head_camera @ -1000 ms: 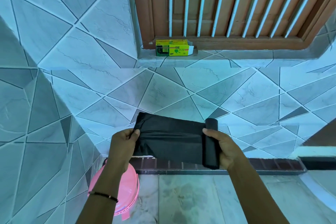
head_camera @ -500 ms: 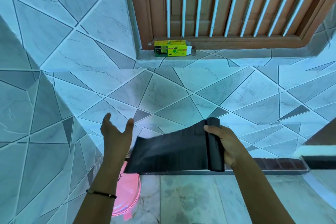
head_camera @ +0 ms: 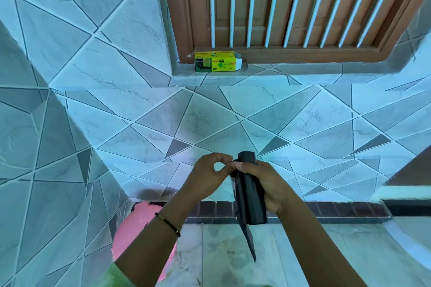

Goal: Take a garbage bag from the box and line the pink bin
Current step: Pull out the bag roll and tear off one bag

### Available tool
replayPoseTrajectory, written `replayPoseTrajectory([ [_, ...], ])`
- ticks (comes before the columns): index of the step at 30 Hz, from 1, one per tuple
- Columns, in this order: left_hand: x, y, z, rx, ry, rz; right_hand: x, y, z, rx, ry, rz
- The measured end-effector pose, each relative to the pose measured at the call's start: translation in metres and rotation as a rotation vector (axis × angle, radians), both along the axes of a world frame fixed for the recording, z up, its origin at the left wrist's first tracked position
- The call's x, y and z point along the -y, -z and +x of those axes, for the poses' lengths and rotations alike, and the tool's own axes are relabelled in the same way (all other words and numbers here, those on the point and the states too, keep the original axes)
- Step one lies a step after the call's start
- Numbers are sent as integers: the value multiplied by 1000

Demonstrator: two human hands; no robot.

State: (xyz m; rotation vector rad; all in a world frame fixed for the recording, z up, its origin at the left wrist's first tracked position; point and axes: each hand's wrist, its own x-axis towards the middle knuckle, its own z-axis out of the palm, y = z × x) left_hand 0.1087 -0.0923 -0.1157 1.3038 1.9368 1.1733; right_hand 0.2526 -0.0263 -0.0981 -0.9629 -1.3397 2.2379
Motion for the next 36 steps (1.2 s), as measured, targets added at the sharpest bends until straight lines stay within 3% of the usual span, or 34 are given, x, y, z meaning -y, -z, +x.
replayPoseTrajectory([
  [3, 0, -6, -2, -23, -22, 42, -4, 0, 6, -51, -18, -161],
  [8, 2, -13, -7, -55, -31, 93, -16, 2, 17, -90, 47, -234],
  [36, 52, -8, -85, -337, -123, -59, -45, 8, 58, 72, 135, -61],
])
